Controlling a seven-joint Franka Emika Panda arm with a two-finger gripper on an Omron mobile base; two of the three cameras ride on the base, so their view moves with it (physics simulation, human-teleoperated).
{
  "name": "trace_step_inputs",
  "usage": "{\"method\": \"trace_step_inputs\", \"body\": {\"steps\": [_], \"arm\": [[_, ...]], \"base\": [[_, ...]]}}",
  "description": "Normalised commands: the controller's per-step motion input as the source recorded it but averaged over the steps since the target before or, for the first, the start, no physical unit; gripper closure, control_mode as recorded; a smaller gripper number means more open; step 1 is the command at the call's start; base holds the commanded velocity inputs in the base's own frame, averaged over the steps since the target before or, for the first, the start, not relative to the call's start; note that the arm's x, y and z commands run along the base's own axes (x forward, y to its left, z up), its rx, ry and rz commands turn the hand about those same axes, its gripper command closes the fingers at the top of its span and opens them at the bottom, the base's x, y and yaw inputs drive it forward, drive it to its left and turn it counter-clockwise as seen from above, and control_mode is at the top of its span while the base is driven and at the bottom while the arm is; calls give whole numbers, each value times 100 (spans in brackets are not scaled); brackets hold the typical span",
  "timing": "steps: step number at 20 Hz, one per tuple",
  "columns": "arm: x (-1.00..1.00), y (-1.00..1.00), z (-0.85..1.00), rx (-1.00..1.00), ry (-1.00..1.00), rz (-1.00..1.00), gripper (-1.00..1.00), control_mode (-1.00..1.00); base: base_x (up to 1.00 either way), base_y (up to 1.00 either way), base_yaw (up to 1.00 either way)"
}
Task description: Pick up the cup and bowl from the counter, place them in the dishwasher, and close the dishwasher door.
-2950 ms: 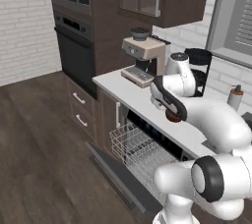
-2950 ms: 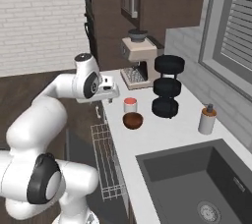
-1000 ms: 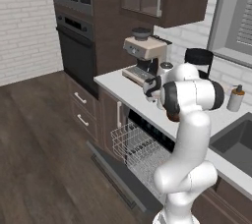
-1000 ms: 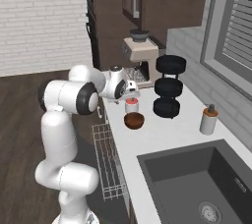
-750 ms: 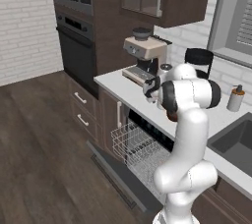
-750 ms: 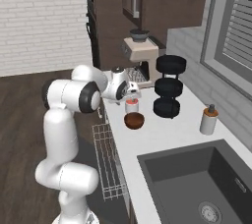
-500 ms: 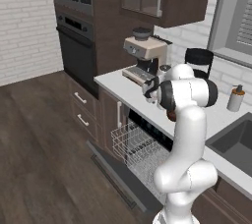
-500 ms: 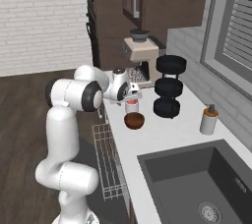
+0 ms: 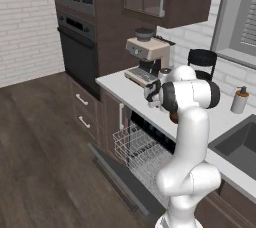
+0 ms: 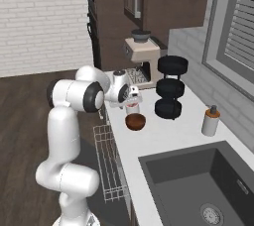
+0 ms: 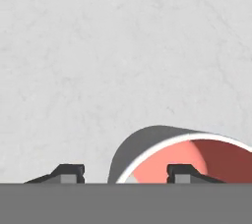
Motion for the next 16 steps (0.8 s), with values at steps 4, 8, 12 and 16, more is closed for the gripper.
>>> {"method": "trace_step_inputs", "body": {"steps": [4,8,12,16], "arm": [[0,8,-2,0,0,0,100,-100],[0,9,-2,0,0,0,100,-100],[-3,1,0,0,0,0,100,-100],[-48,8,22,4,-1,2,100,-100]], "base": [[0,0,0],[0,0,0],[0,0,0],[0,0,0]]}}
